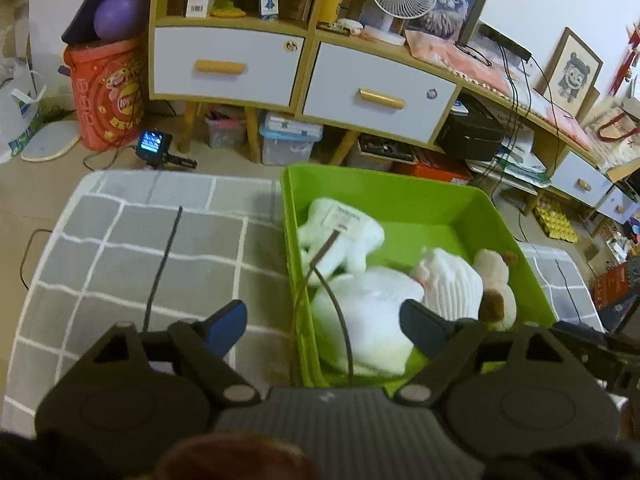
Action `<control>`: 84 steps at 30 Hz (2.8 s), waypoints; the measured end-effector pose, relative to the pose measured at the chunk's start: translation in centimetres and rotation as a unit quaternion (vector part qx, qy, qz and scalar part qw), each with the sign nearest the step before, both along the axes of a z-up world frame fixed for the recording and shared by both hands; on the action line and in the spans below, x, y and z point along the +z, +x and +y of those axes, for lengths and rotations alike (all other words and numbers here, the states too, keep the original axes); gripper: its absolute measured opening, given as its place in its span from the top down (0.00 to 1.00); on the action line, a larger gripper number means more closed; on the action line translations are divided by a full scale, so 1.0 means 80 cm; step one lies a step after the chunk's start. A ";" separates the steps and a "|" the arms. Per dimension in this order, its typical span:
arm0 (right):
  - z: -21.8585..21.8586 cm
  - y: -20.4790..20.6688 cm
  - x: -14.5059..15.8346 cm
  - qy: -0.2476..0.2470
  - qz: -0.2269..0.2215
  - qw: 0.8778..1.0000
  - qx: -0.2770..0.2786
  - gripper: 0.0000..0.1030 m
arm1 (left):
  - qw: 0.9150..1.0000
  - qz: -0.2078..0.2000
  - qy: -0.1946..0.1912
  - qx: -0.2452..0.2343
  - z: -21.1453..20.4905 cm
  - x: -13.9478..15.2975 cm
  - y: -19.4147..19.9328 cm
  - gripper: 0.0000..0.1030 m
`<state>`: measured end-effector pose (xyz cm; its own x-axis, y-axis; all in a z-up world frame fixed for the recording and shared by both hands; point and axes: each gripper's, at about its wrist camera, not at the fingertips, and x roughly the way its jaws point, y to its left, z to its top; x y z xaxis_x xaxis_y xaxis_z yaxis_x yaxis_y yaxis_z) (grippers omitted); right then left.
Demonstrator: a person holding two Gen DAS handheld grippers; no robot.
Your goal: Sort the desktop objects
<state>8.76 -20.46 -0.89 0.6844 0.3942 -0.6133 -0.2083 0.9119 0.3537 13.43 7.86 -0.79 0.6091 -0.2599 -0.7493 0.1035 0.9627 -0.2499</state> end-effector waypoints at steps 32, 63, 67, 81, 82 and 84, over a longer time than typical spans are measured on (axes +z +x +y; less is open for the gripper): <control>0.008 -0.006 -0.002 -0.001 -0.005 1.000 0.005 0.33 | 0.998 -0.012 -0.045 0.032 0.015 0.005 -0.016 0.97; -0.033 -0.056 0.003 -0.021 -0.004 1.000 0.001 0.17 | 0.995 -0.024 -0.010 -0.092 -0.038 0.003 -0.084 0.02; -0.046 -0.063 -0.003 -0.021 0.003 1.000 -0.008 0.15 | 0.993 -0.017 -0.002 -0.113 -0.046 -0.005 -0.092 0.01; -0.040 -0.068 -0.025 -0.023 0.023 0.999 -0.001 0.14 | 0.981 -0.012 0.004 -0.192 -0.095 -0.020 -0.112 0.01; -0.039 -0.068 -0.026 -0.023 0.023 0.999 -0.001 0.14 | 0.981 -0.011 0.005 -0.195 -0.097 -0.021 -0.113 0.01; -0.040 -0.066 -0.028 -0.024 0.026 0.999 -0.001 0.14 | 0.979 -0.010 0.007 -0.201 -0.102 -0.024 -0.114 0.01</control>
<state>3.50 -23.67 -3.09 0.6521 0.3622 -0.6660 -0.1890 0.9284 0.3198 4.33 -0.31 -2.70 0.4737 -0.4709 -0.7442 0.4798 0.8466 -0.2303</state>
